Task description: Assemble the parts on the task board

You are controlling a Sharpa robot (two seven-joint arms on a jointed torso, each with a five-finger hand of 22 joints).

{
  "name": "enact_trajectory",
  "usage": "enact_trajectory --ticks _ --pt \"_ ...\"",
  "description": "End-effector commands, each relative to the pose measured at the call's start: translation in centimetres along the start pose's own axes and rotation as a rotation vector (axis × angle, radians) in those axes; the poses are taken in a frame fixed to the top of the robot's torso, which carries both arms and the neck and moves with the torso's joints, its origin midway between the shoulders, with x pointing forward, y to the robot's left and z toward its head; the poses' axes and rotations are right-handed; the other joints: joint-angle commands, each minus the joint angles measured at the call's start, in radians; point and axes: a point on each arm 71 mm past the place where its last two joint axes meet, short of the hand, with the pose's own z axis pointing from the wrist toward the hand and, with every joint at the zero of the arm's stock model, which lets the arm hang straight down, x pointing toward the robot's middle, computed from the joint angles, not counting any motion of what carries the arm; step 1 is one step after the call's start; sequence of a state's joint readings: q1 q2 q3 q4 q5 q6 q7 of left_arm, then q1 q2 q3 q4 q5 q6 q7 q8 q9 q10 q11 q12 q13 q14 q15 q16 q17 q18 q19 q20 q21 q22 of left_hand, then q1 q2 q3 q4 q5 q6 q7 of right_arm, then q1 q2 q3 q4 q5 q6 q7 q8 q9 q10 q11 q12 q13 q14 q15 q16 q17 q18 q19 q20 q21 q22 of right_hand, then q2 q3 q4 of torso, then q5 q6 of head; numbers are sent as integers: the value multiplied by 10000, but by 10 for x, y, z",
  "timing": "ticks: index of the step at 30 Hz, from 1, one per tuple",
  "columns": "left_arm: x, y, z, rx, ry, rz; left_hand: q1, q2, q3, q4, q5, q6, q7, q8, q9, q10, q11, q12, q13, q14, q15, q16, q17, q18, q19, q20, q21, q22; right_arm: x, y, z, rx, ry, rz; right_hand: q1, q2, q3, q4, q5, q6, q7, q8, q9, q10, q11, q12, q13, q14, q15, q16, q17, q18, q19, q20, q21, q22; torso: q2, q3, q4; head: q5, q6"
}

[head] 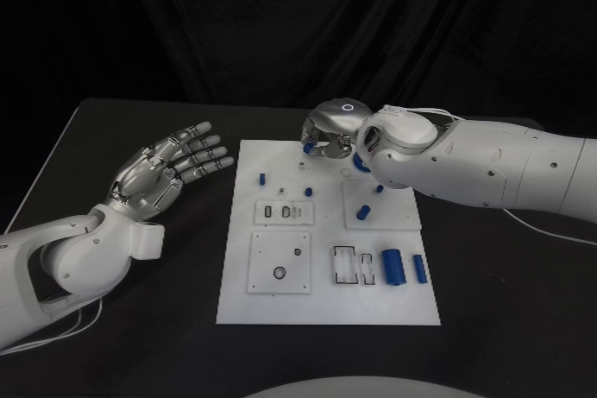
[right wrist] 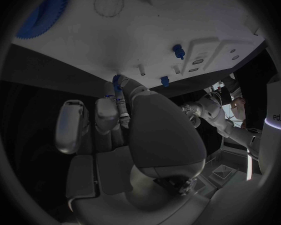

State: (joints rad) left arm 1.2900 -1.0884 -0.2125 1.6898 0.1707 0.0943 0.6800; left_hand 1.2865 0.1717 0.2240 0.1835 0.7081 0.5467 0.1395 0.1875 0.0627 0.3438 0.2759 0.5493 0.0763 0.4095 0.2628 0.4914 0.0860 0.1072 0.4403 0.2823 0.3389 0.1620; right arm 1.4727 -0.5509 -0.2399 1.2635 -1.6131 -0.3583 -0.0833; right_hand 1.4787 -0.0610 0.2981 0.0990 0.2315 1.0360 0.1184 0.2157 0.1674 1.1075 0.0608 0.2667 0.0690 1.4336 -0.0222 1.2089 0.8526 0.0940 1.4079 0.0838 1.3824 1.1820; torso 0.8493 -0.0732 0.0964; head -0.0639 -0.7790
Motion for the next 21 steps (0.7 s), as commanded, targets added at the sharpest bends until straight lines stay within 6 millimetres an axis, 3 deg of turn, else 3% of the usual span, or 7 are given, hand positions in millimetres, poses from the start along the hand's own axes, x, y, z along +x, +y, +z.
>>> enact_trajectory --ticks 1,8,10,13,16,20,21 --pt "1 -11 0 1487 100 -129 2 3 14 69 40 -39 49 13 10 -8 70 50 -13 -33 62 70 -14 -194 -66 37 -46 -17 5 0 0 75 191 -64 -156 -19 41 40 -76 -25 31 -53 1076 -11 65 -69 10 2 66 -2 -18 -119 -6 52 19 -17 5 2 10 -21 -14" --pt "1 -10 1 1466 104 -123 2 3 14 69 40 -39 49 13 10 -8 70 50 -13 -33 62 70 -14 -194 -66 37 -46 -17 8 1 2 237 477 -85 -284 -102 69 91 -195 -452 101 -405 1041 -381 199 -382 -1 -138 173 -160 -225 -76 -152 133 -123 -230 7 -2 28 -49 -37" --pt "1 -10 2 1459 102 -121 2 2 15 77 43 -48 55 9 9 -11 75 49 -13 -36 63 74 -15 -195 -68 37 -46 -17 9 0 2 324 605 -103 -381 -202 59 138 -242 -1010 98 -766 909 -847 360 -614 -30 -306 327 -348 -506 -6 -356 215 -335 -596 8 0 19 -48 -35" --pt "0 -10 2 1450 95 -119 2 2 15 77 43 -48 55 9 9 -11 75 49 -13 -36 63 74 -15 -195 -68 37 -46 -17 10 -1 2 417 708 -125 -468 -381 -85 76 -475 -2541 -48 -1543 500 -2121 619 -989 -10 -783 500 -701 -1082 168 -880 455 -855 -1404 3 -5 10 -40 -44" --pt "0 -10 2 1445 85 -122 2 2 15 77 43 -48 55 9 9 -11 75 49 -13 -36 63 74 -15 -195 -68 37 -46 -17 10 -1 3 443 661 -128 -558 -343 -381 0 -685 -4163 -162 -1576 17 -3082 739 -954 77 -1046 482 -733 -1225 247 -1116 470 -1108 -1712 4 -5 5 -37 -52" --pt "0 -10 2 1436 76 -126 2 2 17 82 45 -63 60 4 7 -14 79 48 -13 -39 63 76 -15 -195 -69 38 -46 -18 8 -2 2 407 415 -105 -539 -275 -580 -84 -696 -5292 -227 -1632 -345 -3776 806 -801 128 -1323 461 -866 -1498 327 -1374 448 -1409 -2110 8 0 7 -40 -49" --pt "0 -10 1 1436 71 -125 2 2 17 82 45 -63 60 4 7 -14 79 48 -13 -39 63 76 -15 -195 -69 38 -46 -18 7 -3 2 392 320 -88 -528 -259 -596 -95 -689 -5271 -239 -1623 -348 -3813 805 -751 144 -1341 459 -865 -1505 330 -1382 445 -1422 -2116 8 0 7 -40 -49"
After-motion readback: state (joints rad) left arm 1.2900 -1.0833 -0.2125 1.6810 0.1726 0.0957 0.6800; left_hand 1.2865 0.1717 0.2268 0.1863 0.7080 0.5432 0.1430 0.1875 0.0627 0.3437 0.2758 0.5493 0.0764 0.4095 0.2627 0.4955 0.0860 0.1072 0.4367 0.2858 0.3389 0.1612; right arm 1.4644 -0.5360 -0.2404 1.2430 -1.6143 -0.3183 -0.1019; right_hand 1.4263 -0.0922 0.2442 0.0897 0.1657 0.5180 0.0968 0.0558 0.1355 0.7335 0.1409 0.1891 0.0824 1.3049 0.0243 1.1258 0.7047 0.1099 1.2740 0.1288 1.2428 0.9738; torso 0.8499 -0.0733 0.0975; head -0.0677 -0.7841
